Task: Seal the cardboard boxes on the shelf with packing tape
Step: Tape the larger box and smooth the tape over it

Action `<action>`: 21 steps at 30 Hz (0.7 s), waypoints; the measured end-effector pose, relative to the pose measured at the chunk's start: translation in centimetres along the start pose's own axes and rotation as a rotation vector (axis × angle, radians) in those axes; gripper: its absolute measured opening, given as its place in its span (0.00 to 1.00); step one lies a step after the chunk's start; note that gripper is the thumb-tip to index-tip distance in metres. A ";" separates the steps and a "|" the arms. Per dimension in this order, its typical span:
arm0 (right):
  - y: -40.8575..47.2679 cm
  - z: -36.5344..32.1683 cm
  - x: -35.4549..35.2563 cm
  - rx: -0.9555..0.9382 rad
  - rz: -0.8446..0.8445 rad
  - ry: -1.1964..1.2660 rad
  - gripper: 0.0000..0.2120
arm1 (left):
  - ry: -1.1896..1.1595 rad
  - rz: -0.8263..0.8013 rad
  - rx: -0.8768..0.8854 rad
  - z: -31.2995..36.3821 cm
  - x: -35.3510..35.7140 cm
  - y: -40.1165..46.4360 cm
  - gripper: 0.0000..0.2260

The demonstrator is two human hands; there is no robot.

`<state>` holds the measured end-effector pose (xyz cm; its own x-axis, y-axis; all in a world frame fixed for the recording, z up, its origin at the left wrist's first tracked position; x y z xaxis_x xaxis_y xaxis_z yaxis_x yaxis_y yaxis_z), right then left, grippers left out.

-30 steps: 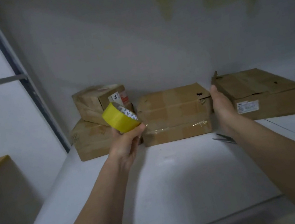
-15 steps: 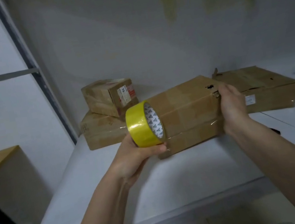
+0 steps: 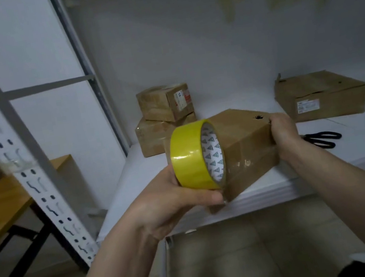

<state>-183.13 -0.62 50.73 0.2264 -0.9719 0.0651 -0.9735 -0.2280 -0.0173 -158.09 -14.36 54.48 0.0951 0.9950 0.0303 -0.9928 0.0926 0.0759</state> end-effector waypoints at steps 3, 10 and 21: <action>-1.3 -0.9 -0.6 -0.060 0.069 -0.261 0.22 | -0.080 0.080 0.069 1.2 -1.3 -0.8 0.22; -9.2 -10.1 6.4 -0.566 -0.420 -0.204 0.21 | 0.033 0.138 0.229 7.6 -5.1 0.9 0.27; -7.7 -11.5 11.8 -0.471 -0.631 0.084 0.08 | 0.137 0.119 -0.016 7.1 -6.0 5.4 0.16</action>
<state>-173.33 -9.65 63.14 0.7551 -0.6556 -0.0026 -0.5774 -0.6668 0.4711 -163.49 -20.05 61.73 -0.0333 0.9946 -0.0983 -0.9976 -0.0271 0.0637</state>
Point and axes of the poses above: each hand's wrist, its own y-axis towards the middle knuckle, its own x-axis out of the palm, z = x × y, the point moved 5 cm from there along y, towards the middle knuckle, and after that the axes turned 10 degrees about -z, right-handed, at the moved point
